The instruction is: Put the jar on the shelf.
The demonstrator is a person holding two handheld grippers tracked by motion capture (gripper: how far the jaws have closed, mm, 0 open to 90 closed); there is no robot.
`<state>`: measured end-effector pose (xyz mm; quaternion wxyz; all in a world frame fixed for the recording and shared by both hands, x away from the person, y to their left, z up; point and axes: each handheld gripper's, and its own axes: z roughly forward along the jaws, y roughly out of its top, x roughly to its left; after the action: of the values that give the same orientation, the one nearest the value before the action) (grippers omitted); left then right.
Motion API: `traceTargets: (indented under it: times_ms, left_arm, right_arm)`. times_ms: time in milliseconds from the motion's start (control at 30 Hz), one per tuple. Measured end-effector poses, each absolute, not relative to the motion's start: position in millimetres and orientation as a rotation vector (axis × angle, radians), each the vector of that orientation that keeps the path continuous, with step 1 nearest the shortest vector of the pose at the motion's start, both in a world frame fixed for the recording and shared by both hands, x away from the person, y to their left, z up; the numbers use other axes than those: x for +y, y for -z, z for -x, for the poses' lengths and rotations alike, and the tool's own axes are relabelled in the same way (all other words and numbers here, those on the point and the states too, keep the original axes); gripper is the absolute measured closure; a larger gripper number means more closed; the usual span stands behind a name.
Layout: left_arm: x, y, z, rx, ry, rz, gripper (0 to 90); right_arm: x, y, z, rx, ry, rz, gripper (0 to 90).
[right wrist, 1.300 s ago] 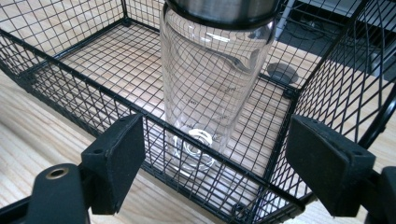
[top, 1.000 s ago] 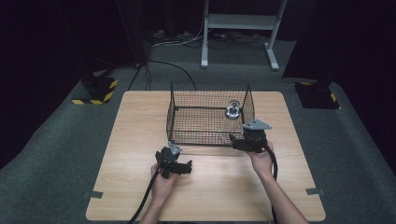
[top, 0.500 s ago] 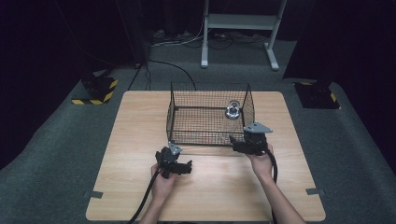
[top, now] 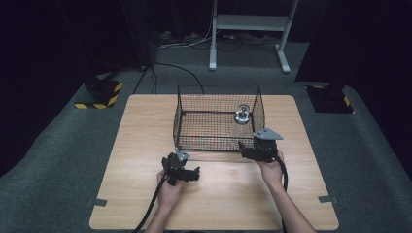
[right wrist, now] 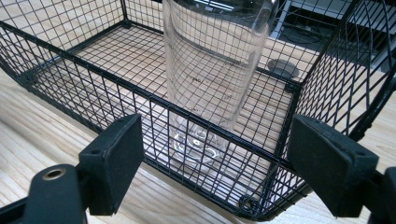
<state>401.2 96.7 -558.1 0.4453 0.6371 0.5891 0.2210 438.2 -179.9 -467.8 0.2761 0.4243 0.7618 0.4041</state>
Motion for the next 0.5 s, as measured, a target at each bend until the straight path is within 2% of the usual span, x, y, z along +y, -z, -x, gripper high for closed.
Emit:
traceTargets:
  times_ms: [500]
  left_arm:
    - [96.7, 558.1, -401.2, 1.459, -0.548, -1.579, 1.3]
  right_arm:
    - [-180.5, 467.1, -437.6, 2.042, -1.100, -1.152, 18.6]
